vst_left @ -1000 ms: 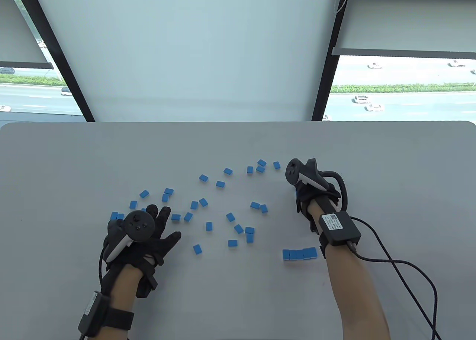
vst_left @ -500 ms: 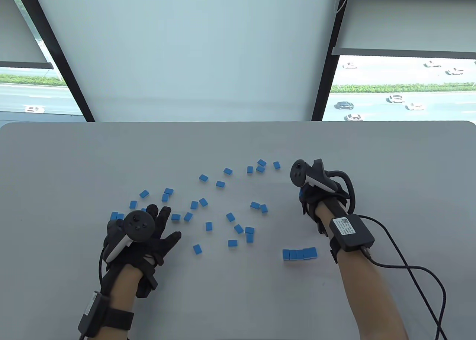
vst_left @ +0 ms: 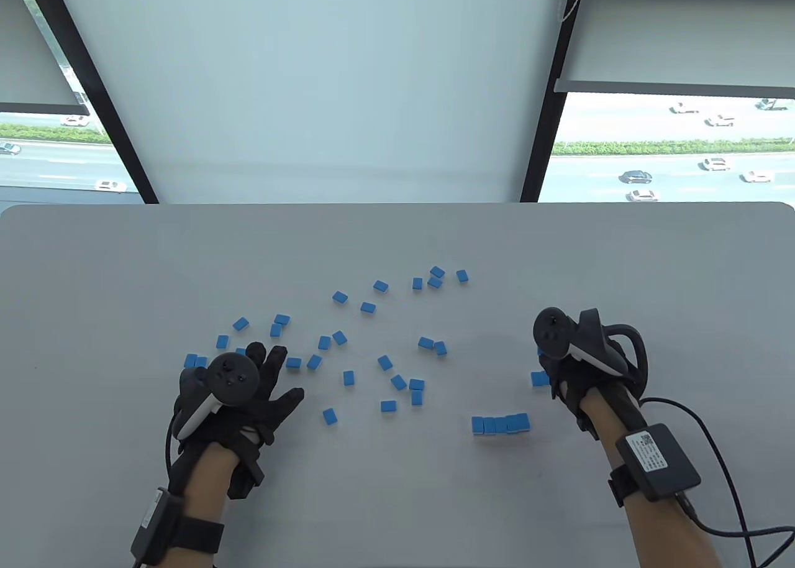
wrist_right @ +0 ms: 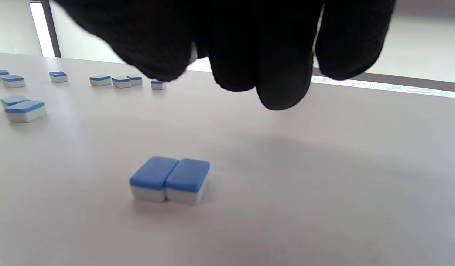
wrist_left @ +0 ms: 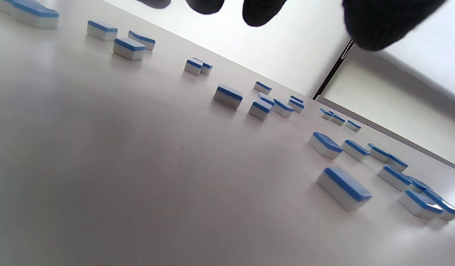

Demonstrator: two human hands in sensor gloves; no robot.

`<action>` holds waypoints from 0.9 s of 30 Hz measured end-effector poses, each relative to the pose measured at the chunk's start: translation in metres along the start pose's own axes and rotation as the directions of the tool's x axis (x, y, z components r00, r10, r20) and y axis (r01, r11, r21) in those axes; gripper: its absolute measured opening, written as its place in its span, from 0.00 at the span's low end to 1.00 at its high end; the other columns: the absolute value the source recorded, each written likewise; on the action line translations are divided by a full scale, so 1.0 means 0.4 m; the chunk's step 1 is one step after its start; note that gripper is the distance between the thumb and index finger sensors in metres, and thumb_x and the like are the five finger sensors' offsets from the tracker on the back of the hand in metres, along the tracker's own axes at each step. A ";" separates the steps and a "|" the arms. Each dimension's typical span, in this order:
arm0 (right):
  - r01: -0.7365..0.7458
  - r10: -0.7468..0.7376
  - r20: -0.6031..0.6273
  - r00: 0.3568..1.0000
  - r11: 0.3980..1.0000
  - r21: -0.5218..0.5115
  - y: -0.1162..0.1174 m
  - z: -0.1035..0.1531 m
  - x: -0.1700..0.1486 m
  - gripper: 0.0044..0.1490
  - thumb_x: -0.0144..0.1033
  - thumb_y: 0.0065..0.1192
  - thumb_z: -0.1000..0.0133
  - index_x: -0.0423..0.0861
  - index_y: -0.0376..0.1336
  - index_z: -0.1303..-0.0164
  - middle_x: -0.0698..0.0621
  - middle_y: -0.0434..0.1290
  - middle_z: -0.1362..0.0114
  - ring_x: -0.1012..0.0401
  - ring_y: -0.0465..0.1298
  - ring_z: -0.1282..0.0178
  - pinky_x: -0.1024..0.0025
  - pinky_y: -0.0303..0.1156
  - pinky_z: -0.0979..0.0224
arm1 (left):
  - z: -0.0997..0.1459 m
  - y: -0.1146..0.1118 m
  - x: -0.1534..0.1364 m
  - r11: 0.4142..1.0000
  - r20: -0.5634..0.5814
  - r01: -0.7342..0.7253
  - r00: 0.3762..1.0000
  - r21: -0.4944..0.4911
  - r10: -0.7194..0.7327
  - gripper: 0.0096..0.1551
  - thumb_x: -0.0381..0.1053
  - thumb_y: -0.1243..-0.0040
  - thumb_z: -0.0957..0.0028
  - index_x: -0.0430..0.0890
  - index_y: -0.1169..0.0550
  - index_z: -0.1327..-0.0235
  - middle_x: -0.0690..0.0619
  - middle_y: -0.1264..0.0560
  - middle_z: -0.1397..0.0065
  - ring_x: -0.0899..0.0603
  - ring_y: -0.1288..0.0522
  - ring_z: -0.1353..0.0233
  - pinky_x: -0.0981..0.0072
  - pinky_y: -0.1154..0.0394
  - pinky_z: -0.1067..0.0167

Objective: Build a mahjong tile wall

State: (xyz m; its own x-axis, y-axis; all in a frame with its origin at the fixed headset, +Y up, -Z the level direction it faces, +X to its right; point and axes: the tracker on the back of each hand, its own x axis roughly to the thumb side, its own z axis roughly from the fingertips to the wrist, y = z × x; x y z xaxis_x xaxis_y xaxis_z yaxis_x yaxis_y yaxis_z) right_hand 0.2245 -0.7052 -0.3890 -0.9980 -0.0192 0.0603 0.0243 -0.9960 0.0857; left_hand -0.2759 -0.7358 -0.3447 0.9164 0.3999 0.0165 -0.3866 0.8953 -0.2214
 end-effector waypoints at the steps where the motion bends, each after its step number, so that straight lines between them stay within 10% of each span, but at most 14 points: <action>1: 0.000 0.000 -0.005 1.000 1.000 -0.003 0.005 0.007 -0.003 0.36 0.43 0.70 0.50 0.56 0.58 0.31 0.53 0.72 0.33 0.49 0.79 0.38 0.49 0.74 0.35 | 0.000 0.000 0.000 1.000 0.000 -0.001 1.000 -0.001 0.001 0.51 0.75 0.48 0.55 0.59 0.45 0.18 0.49 0.52 0.13 0.28 0.54 0.18 0.23 0.60 0.32; 27: -0.023 0.029 -0.102 0.994 0.998 0.063 0.116 0.015 -0.043 0.35 0.41 0.68 0.49 0.58 0.59 0.31 0.52 0.71 0.35 0.49 0.76 0.40 0.49 0.72 0.35 | -0.002 -0.005 -0.004 1.000 -0.013 0.004 1.000 -0.006 -0.004 0.50 0.75 0.48 0.55 0.58 0.44 0.18 0.49 0.52 0.13 0.28 0.54 0.18 0.23 0.60 0.33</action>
State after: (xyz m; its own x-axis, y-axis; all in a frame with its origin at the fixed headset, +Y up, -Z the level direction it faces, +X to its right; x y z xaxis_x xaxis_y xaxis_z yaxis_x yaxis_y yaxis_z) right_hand 0.2430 -0.7504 -0.3800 -0.9976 -0.0570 -0.0387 0.0508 -0.9879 0.1467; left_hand -0.2766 -0.7386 -0.3450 0.9192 0.3937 0.0050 -0.3824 0.8957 -0.2271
